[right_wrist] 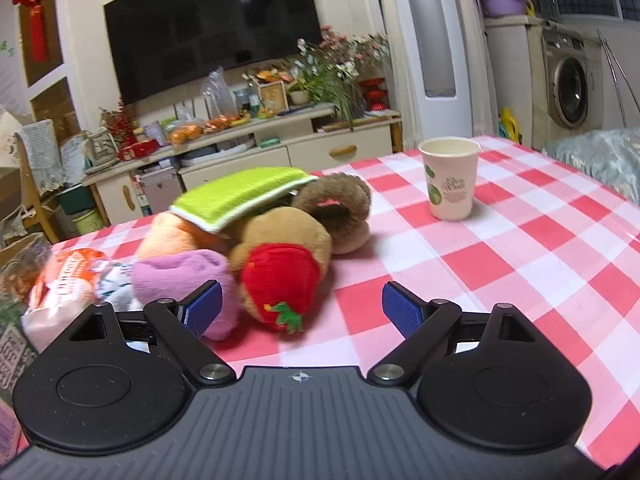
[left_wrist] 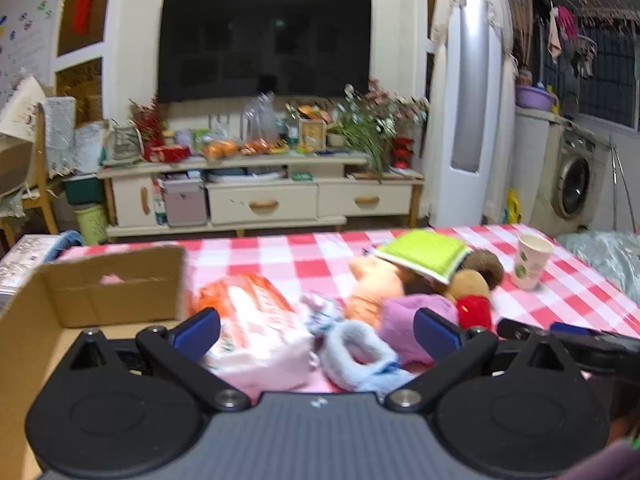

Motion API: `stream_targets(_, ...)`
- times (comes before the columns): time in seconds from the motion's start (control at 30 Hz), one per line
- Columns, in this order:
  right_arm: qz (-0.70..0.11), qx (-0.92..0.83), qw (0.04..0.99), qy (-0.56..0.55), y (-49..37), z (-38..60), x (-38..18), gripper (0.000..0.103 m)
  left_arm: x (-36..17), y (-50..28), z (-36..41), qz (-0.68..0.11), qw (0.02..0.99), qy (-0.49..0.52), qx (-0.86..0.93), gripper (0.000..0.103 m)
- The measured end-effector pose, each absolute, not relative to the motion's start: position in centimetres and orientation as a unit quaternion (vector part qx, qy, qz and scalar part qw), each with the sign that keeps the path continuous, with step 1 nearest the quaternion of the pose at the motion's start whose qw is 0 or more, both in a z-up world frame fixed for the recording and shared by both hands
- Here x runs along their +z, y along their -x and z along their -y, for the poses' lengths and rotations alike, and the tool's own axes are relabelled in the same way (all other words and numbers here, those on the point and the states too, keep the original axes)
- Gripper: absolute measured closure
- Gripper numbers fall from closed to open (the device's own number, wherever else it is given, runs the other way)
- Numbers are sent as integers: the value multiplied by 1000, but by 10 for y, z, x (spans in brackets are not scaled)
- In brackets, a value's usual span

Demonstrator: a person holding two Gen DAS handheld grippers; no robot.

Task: Organize soft objects
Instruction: 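Move both tools back to the soft items on the table, then grasp the light blue fuzzy loop with the left tool while the right tool grasps the brown teddy bear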

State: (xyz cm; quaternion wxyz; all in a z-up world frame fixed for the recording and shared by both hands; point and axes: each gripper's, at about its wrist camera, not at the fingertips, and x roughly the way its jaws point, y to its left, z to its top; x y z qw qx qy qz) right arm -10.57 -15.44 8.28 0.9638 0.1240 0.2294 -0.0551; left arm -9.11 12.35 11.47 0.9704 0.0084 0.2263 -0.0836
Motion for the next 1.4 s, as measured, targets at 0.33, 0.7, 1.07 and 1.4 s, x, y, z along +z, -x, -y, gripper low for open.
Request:
stream_targets(0.33,-243,-47,949,-196,81,187,76,0,83,62,-78,-303,946,2,-113,1)
stream_targets(0.7,-278,31,926,-253,36,191,68,0,41,17,-55,-363,929,-1,-73,5)
stream_targets(1.07,-303,60,916,-257,22,178,70,0,28,-6,-54,-381,923,-8,-49,15)
stream_targets(1.4,-312,61,920,-229,15,173,69,0,22,-8,-52,-384,920,-24,-79,37)
